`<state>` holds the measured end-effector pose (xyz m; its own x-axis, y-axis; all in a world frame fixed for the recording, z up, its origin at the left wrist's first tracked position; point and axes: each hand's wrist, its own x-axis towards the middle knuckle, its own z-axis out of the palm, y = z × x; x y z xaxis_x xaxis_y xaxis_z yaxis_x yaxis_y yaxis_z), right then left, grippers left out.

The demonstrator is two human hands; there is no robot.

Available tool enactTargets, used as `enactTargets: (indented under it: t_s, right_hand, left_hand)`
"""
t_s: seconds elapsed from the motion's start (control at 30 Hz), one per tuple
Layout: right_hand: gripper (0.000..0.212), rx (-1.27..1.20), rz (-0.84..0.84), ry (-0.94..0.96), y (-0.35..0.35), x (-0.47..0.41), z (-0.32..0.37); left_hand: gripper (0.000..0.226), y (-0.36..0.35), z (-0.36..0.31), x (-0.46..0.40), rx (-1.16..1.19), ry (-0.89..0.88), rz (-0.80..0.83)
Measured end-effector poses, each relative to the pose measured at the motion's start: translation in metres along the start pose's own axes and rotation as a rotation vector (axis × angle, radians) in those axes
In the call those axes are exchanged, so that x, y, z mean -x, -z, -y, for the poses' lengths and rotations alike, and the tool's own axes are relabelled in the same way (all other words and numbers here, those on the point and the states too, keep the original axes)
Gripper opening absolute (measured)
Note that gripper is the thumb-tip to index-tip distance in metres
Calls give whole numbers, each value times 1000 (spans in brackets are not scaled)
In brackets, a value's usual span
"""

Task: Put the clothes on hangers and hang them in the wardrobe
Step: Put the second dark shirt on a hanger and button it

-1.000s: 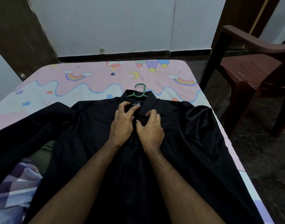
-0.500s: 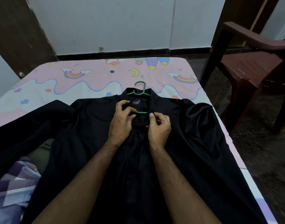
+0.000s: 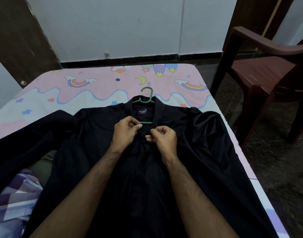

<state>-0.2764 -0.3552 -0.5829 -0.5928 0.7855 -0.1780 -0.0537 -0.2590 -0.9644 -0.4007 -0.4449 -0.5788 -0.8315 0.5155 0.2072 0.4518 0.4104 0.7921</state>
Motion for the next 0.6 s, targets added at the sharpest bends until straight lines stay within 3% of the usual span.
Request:
enactTargets:
  t_s: [0.17,0.33,0.6]
  right_hand:
    - [12,160,19,3,-1,-2,0]
    - [27,207,29,41,0,-4,-3]
    - [14,75,58,76,0,-5,-7]
  left_hand:
    - [4,0,-9,-4,-6,116,15]
    - [6,-8,-27,5,375,287,33]
    - [10,-11,-31,16,481,326,50]
